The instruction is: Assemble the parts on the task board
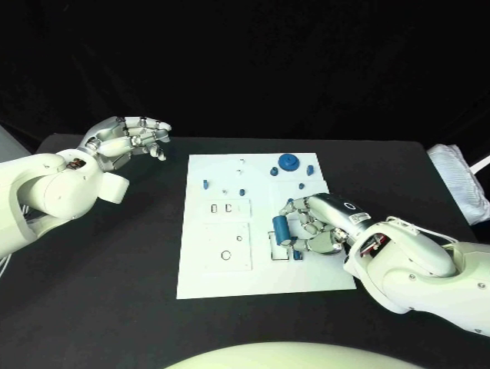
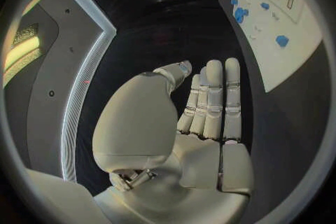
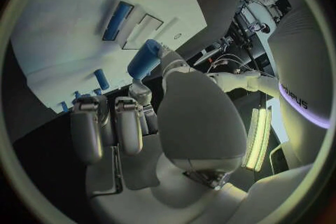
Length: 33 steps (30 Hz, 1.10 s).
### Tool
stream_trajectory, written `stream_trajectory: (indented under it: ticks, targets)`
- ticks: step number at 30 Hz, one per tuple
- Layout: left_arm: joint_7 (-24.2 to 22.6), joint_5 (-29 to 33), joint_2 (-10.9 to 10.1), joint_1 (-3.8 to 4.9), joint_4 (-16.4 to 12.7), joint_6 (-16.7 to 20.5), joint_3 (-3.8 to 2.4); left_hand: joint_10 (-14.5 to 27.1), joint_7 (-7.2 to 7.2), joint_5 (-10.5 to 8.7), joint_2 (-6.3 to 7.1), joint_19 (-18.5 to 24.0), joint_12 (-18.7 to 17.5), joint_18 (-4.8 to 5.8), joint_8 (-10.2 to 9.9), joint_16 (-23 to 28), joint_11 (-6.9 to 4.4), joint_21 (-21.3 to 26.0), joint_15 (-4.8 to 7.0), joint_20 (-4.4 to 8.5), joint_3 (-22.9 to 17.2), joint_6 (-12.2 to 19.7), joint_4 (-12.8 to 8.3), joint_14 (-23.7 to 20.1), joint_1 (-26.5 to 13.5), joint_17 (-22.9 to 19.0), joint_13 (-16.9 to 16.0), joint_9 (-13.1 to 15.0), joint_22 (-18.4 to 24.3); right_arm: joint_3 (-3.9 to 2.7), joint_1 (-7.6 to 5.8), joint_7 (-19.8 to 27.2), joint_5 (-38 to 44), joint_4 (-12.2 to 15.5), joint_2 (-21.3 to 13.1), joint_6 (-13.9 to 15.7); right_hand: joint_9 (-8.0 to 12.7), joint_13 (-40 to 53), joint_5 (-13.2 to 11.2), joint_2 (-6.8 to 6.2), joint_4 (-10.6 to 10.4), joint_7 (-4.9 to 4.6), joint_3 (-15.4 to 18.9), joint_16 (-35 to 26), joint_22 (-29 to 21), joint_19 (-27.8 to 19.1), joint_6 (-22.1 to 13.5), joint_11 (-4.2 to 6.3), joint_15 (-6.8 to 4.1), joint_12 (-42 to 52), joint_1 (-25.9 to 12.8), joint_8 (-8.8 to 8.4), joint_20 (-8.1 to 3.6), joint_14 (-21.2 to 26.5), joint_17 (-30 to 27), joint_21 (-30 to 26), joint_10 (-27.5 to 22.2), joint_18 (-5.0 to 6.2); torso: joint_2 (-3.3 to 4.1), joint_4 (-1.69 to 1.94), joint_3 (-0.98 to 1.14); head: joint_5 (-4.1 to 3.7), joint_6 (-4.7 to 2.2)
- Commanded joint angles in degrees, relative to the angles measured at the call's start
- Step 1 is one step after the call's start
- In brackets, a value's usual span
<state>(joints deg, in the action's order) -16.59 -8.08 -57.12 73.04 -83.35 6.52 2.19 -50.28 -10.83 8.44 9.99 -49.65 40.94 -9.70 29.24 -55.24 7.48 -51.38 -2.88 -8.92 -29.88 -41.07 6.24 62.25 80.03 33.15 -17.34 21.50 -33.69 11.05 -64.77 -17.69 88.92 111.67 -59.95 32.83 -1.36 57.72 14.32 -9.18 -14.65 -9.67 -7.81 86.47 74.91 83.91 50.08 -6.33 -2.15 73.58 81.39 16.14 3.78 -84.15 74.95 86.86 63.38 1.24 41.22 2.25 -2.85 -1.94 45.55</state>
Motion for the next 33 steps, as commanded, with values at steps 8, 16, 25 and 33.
stream_trajectory:
  ticks: [8,16,25,33]
  targets:
    - [-0.1,0.0,0.6,0.02,0.2,-0.8,0.0,0.6,-1.36,-0.23,-0.01,-0.4,0.3,-0.77,0.1,-0.3,0.06,0.3,-0.45,-0.08,0.1,0.5,-0.3,0.0,-0.7,-0.1,0.1,-0.1,0.1,0.02,-1.35,5.7,-4.5,-1.2,-4.1,-6.2,-15.2,0.4,0.2,-0.35,-1.9,3.82,-2.8,0.4,14.5,5.6,4.8,4.89,-0.41,0.4,-0.5,5.39,-0.41,-4.2,7.4,1.0,5.3,-0.82,-0.04,0.03,-0.12,-1.12,-0.01]
    - [-0.3,-0.2,1.5,0.02,0.4,-1.0,0.0,0.6,-1.36,-0.23,-0.01,-0.4,0.3,-0.77,0.1,-0.3,0.06,0.3,-0.45,-0.08,0.1,0.5,-0.3,0.0,-0.7,-0.1,0.1,-0.1,0.1,0.15,-1.47,8.0,-4.5,-2.3,-6.8,-9.1,-15.1,0.2,0.1,-0.54,-1.9,3.84,-3.2,0.4,14.6,5.6,4.7,4.92,-0.44,0.2,-0.4,5.38,-0.43,-4.2,7.5,1.1,5.1,-0.84,0.0,-0.31,-0.1,-1.63,-0.23]
    - [-0.5,-0.2,1.9,0.01,0.7,-1.1,0.0,0.7,-1.37,-0.22,-0.01,-0.4,0.3,-0.78,0.2,-0.3,0.07,0.3,-0.46,-0.08,0.1,0.5,-0.3,-0.1,-0.7,-0.1,0.2,-0.2,0.1,0.81,-1.09,9.4,-2.4,-2.8,-8.6,-10.0,-15.0,0.3,0.0,-0.73,-1.9,3.82,-3.4,0.4,14.6,5.6,4.6,4.91,-0.45,0.2,-0.4,5.38,-0.45,-4.2,7.6,1.1,5.1,-0.85,-0.09,-0.36,-0.02,-1.9,-0.22]
    - [-0.4,-0.2,2.3,0.0,0.8,-1.1,0.0,0.7,-1.37,-0.22,-0.01,-0.4,0.3,-0.78,0.2,-0.3,0.07,0.3,-0.46,-0.08,0.1,0.5,-0.3,-0.1,-0.7,-0.1,0.2,-0.2,0.1,1.2,-0.35,9.1,0.3,-2.9,-8.4,-9.1,-14.9,0.5,-0.2,-1.2,-2.0,3.84,-3.7,0.5,14.6,5.6,4.7,4.9,-0.46,0.2,-0.7,5.48,-0.47,-4.3,7.7,1.2,5.2,-0.86,0.0,-0.4,-0.07,-2.02,-0.23]
